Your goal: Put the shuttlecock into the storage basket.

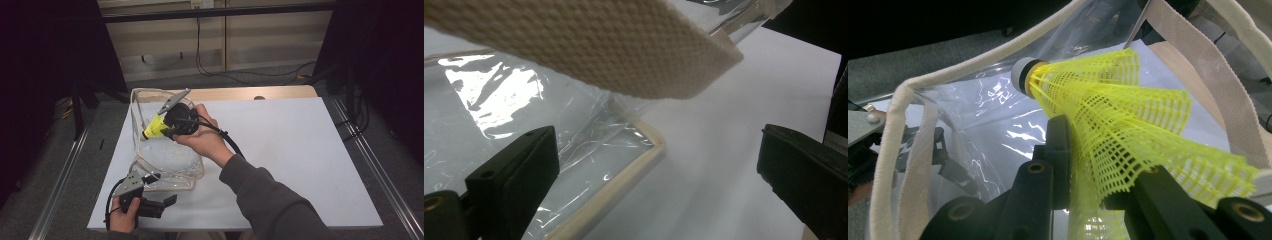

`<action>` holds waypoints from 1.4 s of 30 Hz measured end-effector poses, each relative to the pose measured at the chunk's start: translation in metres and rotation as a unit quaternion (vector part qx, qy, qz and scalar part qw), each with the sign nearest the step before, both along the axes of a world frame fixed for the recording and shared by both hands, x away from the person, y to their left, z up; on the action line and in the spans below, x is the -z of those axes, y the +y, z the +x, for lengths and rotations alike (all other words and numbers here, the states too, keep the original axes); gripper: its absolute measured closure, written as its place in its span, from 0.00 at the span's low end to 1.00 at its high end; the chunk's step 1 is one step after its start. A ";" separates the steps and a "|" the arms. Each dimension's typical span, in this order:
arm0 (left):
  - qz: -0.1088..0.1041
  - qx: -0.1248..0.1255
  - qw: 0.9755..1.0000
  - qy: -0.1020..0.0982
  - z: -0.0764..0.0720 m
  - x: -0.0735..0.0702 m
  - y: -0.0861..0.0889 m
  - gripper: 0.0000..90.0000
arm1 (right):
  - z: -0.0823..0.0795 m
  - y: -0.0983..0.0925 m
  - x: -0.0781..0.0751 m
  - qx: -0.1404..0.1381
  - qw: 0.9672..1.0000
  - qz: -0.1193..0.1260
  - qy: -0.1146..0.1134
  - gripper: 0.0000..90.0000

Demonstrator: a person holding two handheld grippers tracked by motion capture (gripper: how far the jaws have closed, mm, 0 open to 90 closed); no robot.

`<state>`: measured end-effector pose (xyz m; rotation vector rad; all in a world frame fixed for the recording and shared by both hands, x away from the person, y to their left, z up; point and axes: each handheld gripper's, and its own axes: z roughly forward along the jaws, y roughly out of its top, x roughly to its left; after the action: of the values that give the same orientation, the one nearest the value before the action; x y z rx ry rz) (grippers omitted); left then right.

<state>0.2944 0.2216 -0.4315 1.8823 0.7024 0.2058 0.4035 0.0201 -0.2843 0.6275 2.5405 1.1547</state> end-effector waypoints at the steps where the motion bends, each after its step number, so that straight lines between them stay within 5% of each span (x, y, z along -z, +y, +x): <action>1: 0.001 -0.001 1.000 0.000 0.000 0.000 0.000 0.03 | 0.000 0.001 0.000 0.000 1.000 0.001 0.001 0.87; 42: -0.001 0.004 1.000 0.000 0.000 -0.001 0.001 0.04 | 0.008 0.022 0.018 0.007 1.000 0.000 0.018 0.87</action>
<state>0.2942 0.2223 -0.4309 1.8833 0.6945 0.1987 0.4111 0.0425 -0.3027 0.6724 2.5612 1.1493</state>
